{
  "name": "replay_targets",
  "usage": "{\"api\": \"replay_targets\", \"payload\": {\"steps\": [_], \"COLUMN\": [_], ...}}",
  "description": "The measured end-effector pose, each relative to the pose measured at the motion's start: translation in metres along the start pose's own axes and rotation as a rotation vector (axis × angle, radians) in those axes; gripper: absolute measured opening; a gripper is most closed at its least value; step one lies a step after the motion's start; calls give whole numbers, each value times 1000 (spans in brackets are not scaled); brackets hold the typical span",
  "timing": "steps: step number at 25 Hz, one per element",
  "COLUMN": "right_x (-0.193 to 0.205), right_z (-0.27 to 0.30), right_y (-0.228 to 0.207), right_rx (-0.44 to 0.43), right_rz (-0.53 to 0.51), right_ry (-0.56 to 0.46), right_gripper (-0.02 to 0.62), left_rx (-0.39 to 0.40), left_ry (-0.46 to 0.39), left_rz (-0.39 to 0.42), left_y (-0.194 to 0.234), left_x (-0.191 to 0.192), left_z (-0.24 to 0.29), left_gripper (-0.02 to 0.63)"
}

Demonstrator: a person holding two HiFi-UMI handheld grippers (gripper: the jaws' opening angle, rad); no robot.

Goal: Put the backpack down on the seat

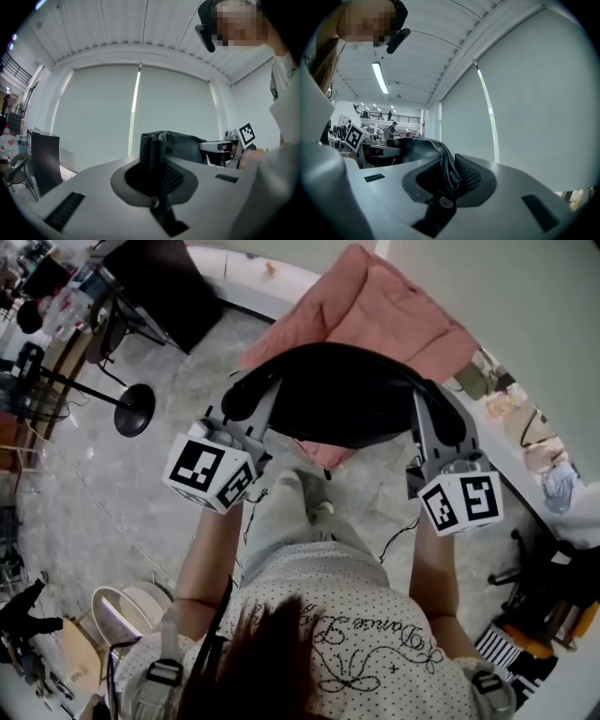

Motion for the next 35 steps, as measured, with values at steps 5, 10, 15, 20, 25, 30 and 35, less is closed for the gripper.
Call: {"api": "replay_targets", "payload": {"steps": [5,10,15,20,25,30,35], "right_x": [5,21,34,39,43,69,115], "right_z": [13,35,74,126,174,211,230], "right_y": [-17,-34,-61,-88,-96,-114,-120], "right_rx": [16,52,97,143,182,213,190], "right_rz": [13,25,46,56,73,119,189], "right_ry": [13,45,82,95,111,154,238], "right_gripper": [72,72,72,74,74,73,74], "left_rx": [12,41,84,131,177,201,170], "left_ry": [14,30,60,75,87,128,218], "left_rz": [-12,-38,-63,-75,-69,-73,-117], "left_y": [8,27,58,100,147,179,193], "left_x": [5,23,39,43,44,62,105], "left_z": [24,54,102,153,190,227,232], "left_gripper": [17,17,17,17,17,17,17]}}
Point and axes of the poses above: the fingertips, and each gripper's own axes: z forward along the fingers, y to its left, x out of its underside, the point moved 1 cm from there along -z, backward along the fingers
